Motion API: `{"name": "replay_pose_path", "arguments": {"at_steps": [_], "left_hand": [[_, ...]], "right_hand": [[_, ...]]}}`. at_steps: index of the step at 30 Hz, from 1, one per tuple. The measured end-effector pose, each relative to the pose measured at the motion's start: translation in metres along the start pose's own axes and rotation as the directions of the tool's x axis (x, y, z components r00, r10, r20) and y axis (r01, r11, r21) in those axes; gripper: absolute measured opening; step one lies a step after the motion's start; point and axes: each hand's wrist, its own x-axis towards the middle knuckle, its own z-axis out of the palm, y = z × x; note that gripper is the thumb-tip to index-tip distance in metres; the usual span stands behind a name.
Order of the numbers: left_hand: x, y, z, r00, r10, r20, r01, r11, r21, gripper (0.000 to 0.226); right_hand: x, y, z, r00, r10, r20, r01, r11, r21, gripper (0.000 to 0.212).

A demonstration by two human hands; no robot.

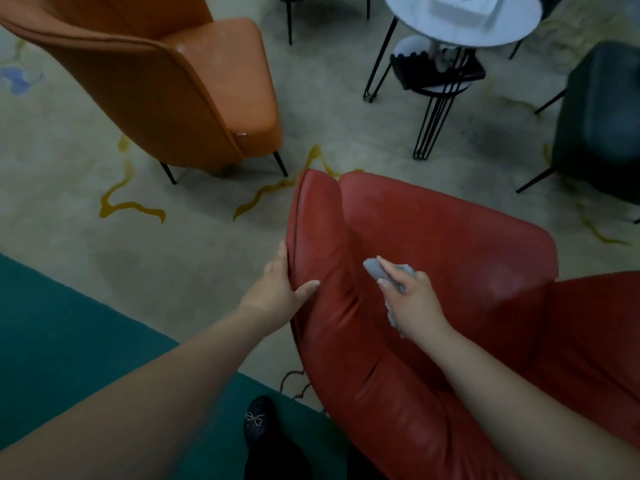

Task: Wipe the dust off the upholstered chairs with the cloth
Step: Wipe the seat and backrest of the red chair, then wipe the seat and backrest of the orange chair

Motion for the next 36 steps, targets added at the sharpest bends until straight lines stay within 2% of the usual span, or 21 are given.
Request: {"name": "replay_pose_path", "arguments": {"at_steps": [3, 7, 12, 17, 22, 25, 29, 33, 36], "left_hand": [[-0.013, -0.022, -0.04, 0.997, 0.06, 0.041, -0.063, 0.996, 0.071, 0.083], [-0.028, -0.052, -0.099, 0.99, 0.141, 0.011, -0.139, 0.959, 0.245, 0.07], [-0.041, -0.091, -0.162, 0.979, 0.19, -0.066, -0.148, 0.901, 0.408, 0.059], [-0.031, -0.124, -0.199, 0.981, 0.185, -0.066, -0.12, 0.829, 0.546, 0.057], [0.014, -0.137, -0.226, 0.976, 0.214, -0.027, -0.157, 0.789, 0.594, 0.059], [0.058, -0.134, -0.249, 0.968, 0.249, 0.004, -0.189, 0.722, 0.666, 0.062], [0.116, -0.131, -0.275, 0.971, 0.23, 0.06, -0.205, 0.686, 0.698, 0.067], [0.163, -0.124, -0.296, 0.972, 0.224, 0.07, -0.207, 0.682, 0.701, 0.068], [0.194, -0.12, -0.312, 0.974, 0.222, 0.049, -0.196, 0.715, 0.671, 0.068]], "right_hand": [[-0.006, -0.032, 0.005, 0.998, 0.042, -0.043, -0.039, 0.997, 0.063, 0.038], [-0.015, -0.09, 0.031, 0.995, 0.001, -0.103, 0.016, 0.985, 0.172, 0.037], [-0.012, -0.146, 0.076, 0.991, -0.072, -0.116, 0.088, 0.987, 0.134, 0.039], [0.007, -0.179, 0.109, 0.992, -0.102, -0.078, 0.11, 0.988, 0.109, 0.039], [0.051, -0.206, 0.127, 0.993, -0.106, -0.041, 0.109, 0.992, 0.06, 0.04], [0.094, -0.228, 0.137, 0.991, -0.133, -0.032, 0.134, 0.99, 0.029, 0.04], [0.153, -0.262, 0.145, 0.986, -0.148, -0.077, 0.144, 0.988, -0.057, 0.038], [0.204, -0.293, 0.149, 0.984, -0.169, -0.06, 0.164, 0.983, -0.077, 0.038], [0.234, -0.312, 0.153, 0.984, -0.171, -0.06, 0.165, 0.982, -0.094, 0.038]]}}
